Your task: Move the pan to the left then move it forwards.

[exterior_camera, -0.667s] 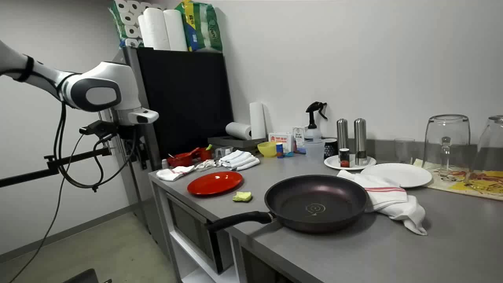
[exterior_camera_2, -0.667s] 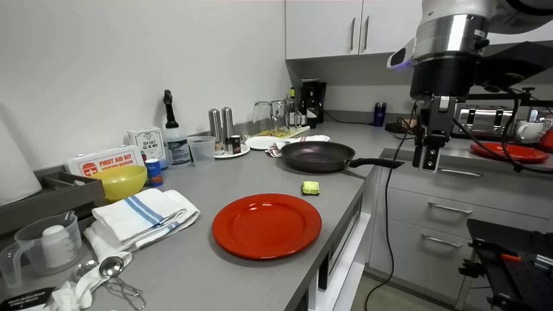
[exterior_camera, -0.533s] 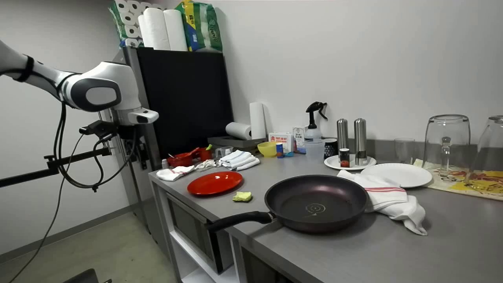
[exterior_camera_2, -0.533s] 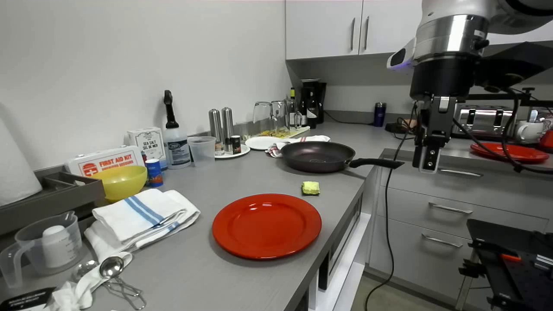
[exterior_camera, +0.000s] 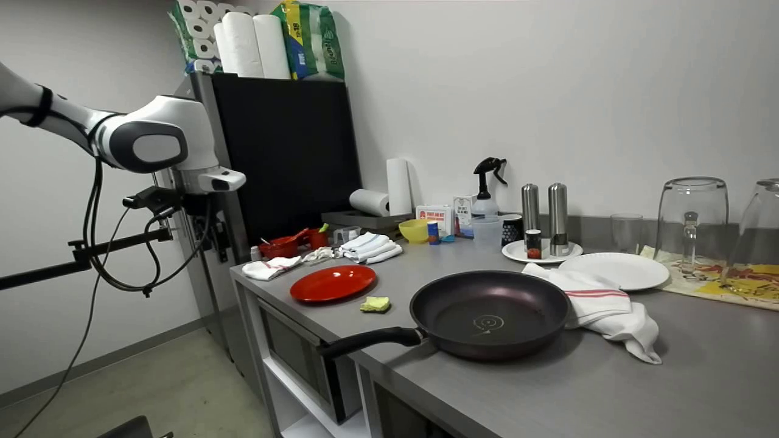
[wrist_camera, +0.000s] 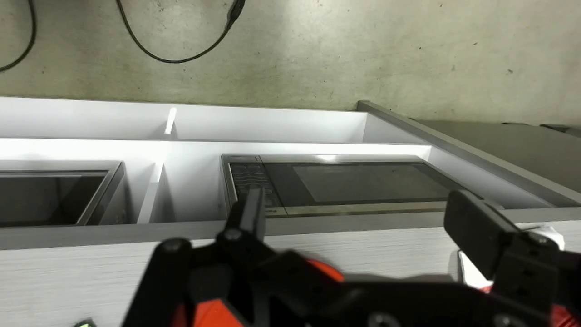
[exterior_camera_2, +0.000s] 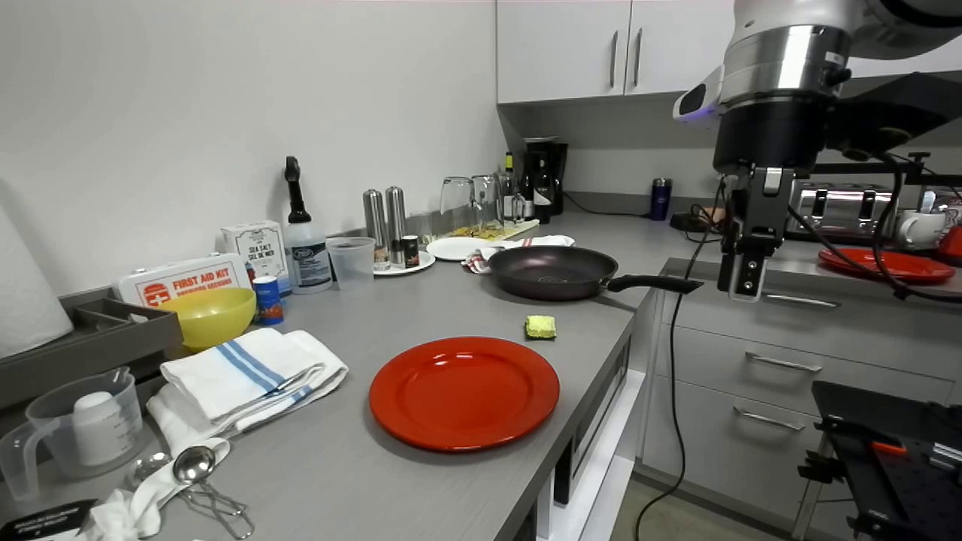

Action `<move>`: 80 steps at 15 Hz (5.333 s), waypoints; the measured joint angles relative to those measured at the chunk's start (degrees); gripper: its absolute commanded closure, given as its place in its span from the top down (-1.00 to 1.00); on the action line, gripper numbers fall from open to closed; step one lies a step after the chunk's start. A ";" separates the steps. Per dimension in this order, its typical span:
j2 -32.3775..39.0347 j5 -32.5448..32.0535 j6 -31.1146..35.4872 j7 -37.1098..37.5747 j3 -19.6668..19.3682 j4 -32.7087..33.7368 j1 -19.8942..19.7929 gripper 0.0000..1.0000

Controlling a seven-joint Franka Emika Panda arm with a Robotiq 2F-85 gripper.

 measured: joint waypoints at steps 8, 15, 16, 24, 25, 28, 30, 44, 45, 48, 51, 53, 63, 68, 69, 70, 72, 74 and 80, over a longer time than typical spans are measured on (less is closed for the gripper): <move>0.00 0.00 0.00 0.00 0.00 0.00 0.00 1.00; 0.00 0.00 0.00 0.00 0.00 0.00 0.00 1.00; 0.00 0.00 0.00 0.00 0.00 0.00 0.00 1.00; 0.00 0.00 0.00 0.00 0.00 0.00 0.00 1.00; 0.00 0.00 0.00 0.00 0.00 0.00 0.00 1.00; 0.00 0.00 0.00 0.00 0.00 0.00 0.00 1.00; 0.00 -0.06 0.00 0.00 0.00 0.00 -0.08 1.00; 3.30 -6.05 3.45 3.24 -1.84 0.20 -9.01 1.00; 3.29 -7.00 3.51 4.07 -2.18 0.21 -9.99 1.00; 3.29 -10.67 3.53 6.34 -3.18 0.18 -13.12 1.00; 3.29 -14.59 3.53 7.95 -3.96 0.12 -15.89 1.00; 3.29 -17.23 3.53 9.26 -4.19 0.11 -17.40 1.00; 1.98 -21.46 3.33 11.93 -7.90 -0.27 -21.21 1.00; 0.83 -17.21 3.33 12.11 -11.48 -0.93 -22.19 1.00; 0.66 -17.20 3.33 12.11 -11.96 -1.15 -22.70 1.00; 0.50 -17.27 3.33 11.88 -12.39 -1.38 -23.11 1.00; 0.36 -17.57 3.09 10.06 -13.07 -1.64 -23.59 1.00; 0.36 -17.68 2.50 7.17 -13.67 -1.70 -23.64 1.00; 0.52 -17.85 1.48 0.04 -14.01 -2.33 -23.44 1.00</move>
